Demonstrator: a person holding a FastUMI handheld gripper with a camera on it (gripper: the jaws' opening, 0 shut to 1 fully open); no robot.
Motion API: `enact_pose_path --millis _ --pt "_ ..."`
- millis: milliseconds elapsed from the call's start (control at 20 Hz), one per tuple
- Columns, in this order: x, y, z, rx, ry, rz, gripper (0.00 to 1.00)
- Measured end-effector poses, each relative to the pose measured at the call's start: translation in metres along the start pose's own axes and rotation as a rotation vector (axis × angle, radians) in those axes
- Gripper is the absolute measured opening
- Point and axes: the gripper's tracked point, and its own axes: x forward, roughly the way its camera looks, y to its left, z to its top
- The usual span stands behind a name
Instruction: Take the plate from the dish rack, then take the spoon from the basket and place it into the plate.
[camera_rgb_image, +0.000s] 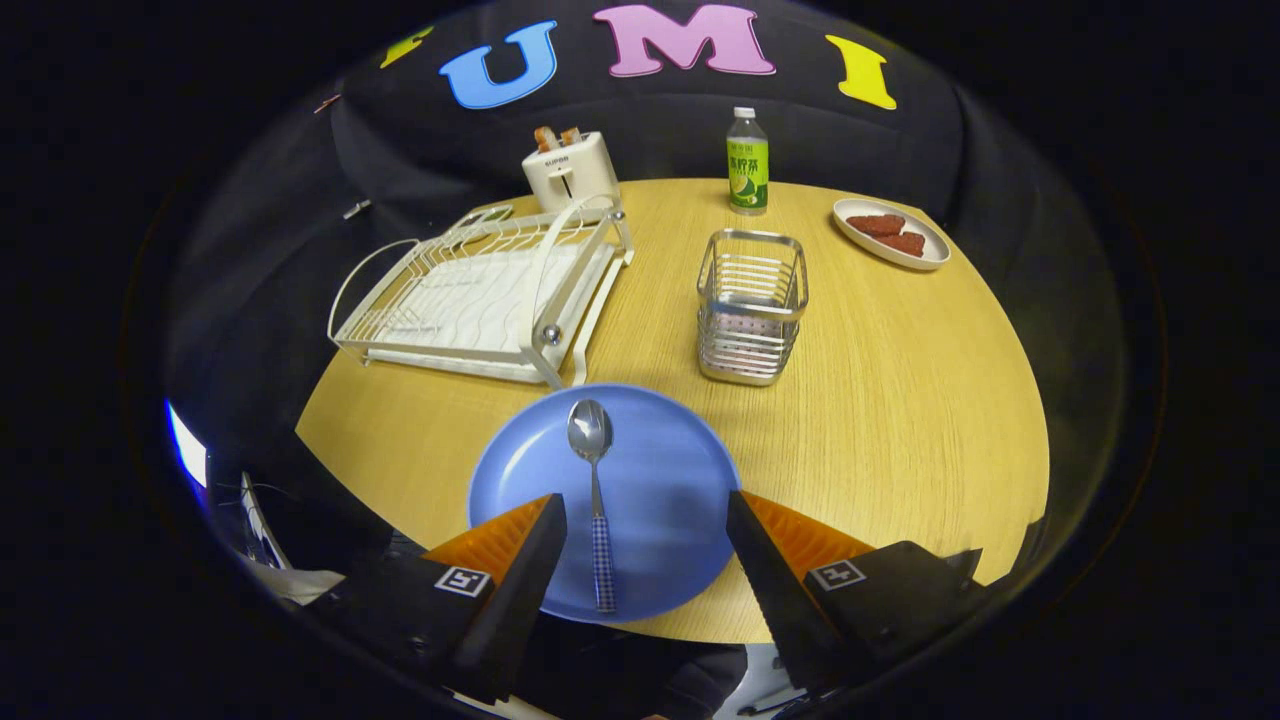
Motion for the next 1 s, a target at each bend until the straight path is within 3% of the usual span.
enact_pose_path --millis 500,1000 --pt "-0.079 -0.022 0.154 -0.037 -0.333 -0.075 0.99" --pt "-0.182 -0.012 0.254 -0.118 -0.643 -0.131 0.99"
